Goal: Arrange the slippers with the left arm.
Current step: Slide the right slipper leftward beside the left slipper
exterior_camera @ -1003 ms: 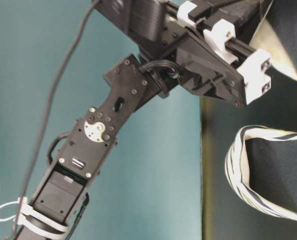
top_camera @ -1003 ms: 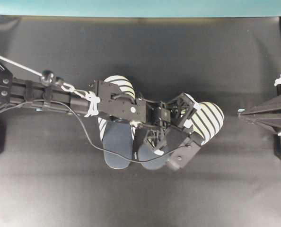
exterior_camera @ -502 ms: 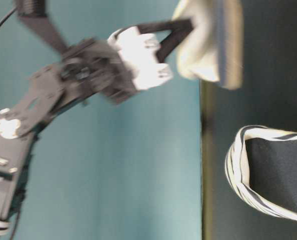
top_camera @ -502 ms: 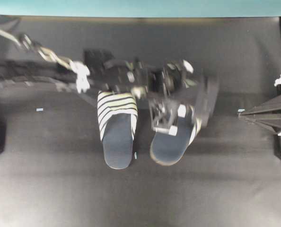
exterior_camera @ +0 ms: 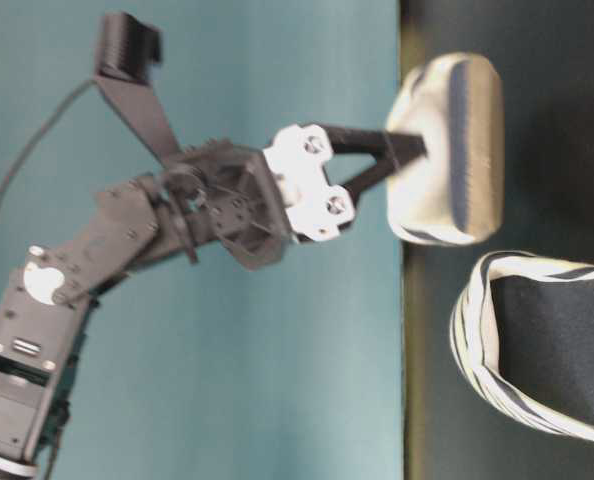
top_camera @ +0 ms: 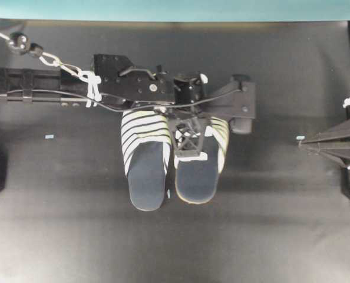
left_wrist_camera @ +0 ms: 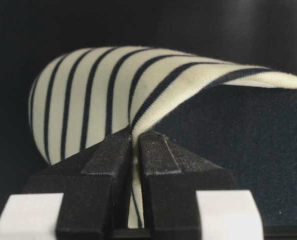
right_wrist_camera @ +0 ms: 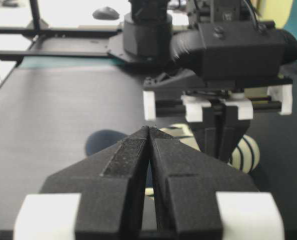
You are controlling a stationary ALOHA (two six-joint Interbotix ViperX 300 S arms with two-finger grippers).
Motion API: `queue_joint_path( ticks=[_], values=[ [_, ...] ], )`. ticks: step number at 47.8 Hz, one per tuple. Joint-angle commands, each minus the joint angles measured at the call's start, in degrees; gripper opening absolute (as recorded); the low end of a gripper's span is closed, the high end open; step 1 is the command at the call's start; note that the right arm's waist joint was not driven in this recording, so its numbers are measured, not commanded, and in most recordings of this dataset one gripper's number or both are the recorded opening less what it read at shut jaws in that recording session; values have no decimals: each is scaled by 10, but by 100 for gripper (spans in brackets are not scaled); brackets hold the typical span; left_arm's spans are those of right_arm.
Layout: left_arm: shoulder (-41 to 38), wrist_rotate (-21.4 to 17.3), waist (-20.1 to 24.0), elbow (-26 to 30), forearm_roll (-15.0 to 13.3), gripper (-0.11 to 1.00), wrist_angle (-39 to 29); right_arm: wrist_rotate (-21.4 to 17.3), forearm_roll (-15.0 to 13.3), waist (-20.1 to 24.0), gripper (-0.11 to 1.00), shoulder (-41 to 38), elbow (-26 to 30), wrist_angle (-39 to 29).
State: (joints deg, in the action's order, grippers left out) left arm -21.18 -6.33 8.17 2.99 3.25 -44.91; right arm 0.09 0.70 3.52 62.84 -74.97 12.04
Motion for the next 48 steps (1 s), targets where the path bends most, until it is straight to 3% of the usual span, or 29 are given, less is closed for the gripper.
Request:
queue_joint_path(
  ticks=[1, 9, 48],
  values=[
    [1, 9, 4, -9, 2, 1, 9, -1, 1, 0, 0, -3, 3, 5],
    [-8, 29, 4, -16, 2, 1, 23, 0, 1, 0, 0, -3, 4, 5],
    [-8, 11, -8, -34, 2, 1, 54, -1, 1, 0, 0, -3, -2, 7]
  ],
)
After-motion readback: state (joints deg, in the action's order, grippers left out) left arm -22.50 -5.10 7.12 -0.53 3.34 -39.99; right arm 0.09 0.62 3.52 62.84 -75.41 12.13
